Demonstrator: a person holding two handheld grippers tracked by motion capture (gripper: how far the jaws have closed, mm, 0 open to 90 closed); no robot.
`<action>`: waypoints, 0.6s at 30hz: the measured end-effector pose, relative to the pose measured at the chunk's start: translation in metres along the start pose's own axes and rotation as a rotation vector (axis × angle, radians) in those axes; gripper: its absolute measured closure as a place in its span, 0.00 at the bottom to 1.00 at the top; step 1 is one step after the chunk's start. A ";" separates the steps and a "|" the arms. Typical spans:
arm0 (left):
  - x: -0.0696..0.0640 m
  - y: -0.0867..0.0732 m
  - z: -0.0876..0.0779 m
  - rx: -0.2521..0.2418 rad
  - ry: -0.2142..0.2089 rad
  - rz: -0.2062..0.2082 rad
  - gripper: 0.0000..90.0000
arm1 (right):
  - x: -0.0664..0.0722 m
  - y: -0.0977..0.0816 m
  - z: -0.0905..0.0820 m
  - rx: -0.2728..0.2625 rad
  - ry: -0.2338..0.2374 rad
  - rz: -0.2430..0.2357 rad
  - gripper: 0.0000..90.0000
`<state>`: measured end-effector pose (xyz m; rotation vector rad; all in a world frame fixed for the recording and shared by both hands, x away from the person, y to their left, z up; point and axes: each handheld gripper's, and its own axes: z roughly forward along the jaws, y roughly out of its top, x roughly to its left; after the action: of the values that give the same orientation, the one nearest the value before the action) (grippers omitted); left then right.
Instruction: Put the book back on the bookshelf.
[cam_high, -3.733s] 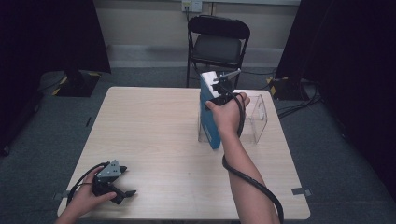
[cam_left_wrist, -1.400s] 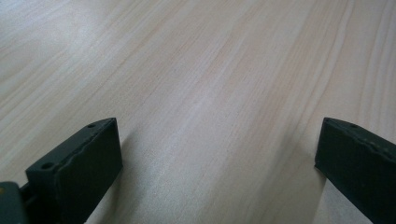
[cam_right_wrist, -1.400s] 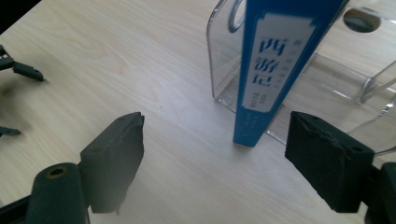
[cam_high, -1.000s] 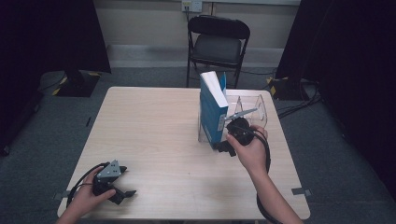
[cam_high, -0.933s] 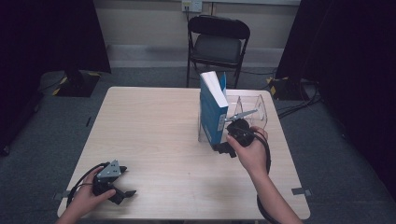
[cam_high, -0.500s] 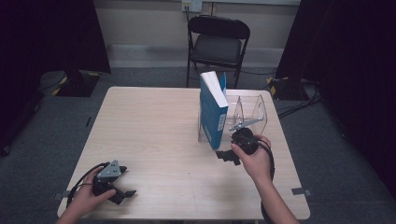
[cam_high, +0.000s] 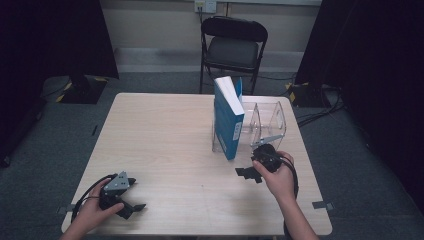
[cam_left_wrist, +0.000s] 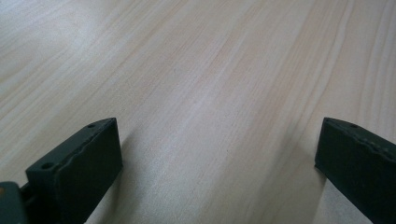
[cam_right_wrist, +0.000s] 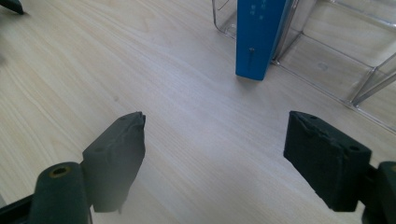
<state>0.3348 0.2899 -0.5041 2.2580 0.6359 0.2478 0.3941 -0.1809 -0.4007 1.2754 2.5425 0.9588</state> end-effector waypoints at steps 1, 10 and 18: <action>0.000 0.000 0.000 0.000 0.000 0.000 0.00 | -0.001 -0.002 0.001 -0.007 0.007 -0.008 0.22; 0.000 0.000 0.000 0.000 0.000 0.000 0.00 | -0.008 -0.017 0.007 -0.006 0.012 -0.009 0.22; 0.000 0.000 0.000 0.000 0.000 0.000 0.00 | -0.014 -0.029 0.013 0.001 0.010 -0.002 0.22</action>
<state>0.3348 0.2899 -0.5041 2.2580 0.6358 0.2477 0.3882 -0.1979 -0.4303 1.2709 2.5523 0.9657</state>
